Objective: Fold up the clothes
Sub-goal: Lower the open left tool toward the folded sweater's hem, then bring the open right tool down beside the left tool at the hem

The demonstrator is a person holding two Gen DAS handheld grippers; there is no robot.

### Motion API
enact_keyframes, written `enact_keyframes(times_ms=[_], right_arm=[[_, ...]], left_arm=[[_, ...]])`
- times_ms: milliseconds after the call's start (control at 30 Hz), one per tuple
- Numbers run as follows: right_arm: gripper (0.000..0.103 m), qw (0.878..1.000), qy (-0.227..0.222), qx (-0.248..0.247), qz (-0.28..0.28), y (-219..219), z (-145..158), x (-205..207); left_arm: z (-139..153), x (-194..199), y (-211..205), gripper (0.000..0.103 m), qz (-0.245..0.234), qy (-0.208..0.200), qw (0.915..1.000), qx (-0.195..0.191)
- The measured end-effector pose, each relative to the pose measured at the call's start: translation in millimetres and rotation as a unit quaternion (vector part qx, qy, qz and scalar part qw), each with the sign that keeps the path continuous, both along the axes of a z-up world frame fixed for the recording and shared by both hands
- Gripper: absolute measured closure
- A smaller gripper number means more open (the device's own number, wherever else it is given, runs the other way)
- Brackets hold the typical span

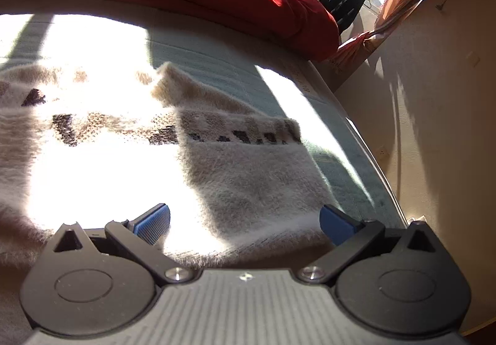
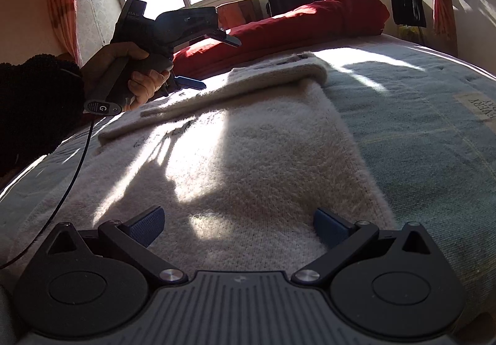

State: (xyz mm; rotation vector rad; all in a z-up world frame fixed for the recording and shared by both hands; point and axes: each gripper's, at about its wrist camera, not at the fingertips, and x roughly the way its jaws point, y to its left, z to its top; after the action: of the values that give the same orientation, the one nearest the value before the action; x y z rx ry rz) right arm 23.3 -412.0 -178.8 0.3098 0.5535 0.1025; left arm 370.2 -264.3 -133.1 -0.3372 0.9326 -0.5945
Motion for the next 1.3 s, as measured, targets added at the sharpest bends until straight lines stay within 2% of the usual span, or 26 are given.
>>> enact_keyframes(times_ms=[67, 167, 333, 467, 600, 767, 1033, 1300], right_arm=[[0.000, 1.000, 0.000, 0.001, 0.003, -1.0, -0.2, -0.4], [0.000, 1.000, 0.000, 0.002, 0.004, -1.7, -0.3, -0.1], [0.000, 1.000, 0.000, 0.003, 0.006, -2.8, 0.1, 0.6], [0.000, 1.000, 0.001, 0.006, 0.007, -4.1, 0.0, 1.3], [0.000, 1.000, 0.002, 0.008, 0.008, -5.6, 0.3, 2.0], [0.000, 1.000, 0.002, 0.009, 0.008, -5.8, -0.4, 2.9], [0.000, 1.000, 0.005, -0.019, 0.004, 3.2, -1.9, 2.4], [0.000, 0.999, 0.005, -0.040, 0.000, 10.2, -3.5, 0.5]], left_arm=[[-4.5, -1.9, 6.2, 0.001, 0.002, -0.007, 1.0000, 0.005], [4.0, -6.3, 13.1, 0.001, 0.018, -0.016, 0.9995, 0.022], [24.5, -5.8, -6.3, 0.001, -0.005, -0.025, 0.9997, -0.006], [13.7, -4.7, -31.1, 0.001, -0.020, -0.005, 0.9997, -0.012], [-1.2, -9.3, -37.8, 0.001, -0.023, 0.011, 0.9996, 0.009], [26.4, -29.3, -24.7, 0.001, -0.029, -0.007, 0.9986, 0.043], [85.7, -100.5, 26.3, 0.001, -0.050, -0.071, 0.9921, 0.090], [119.0, -191.8, 72.6, 0.001, -0.055, -0.140, 0.9808, 0.124]])
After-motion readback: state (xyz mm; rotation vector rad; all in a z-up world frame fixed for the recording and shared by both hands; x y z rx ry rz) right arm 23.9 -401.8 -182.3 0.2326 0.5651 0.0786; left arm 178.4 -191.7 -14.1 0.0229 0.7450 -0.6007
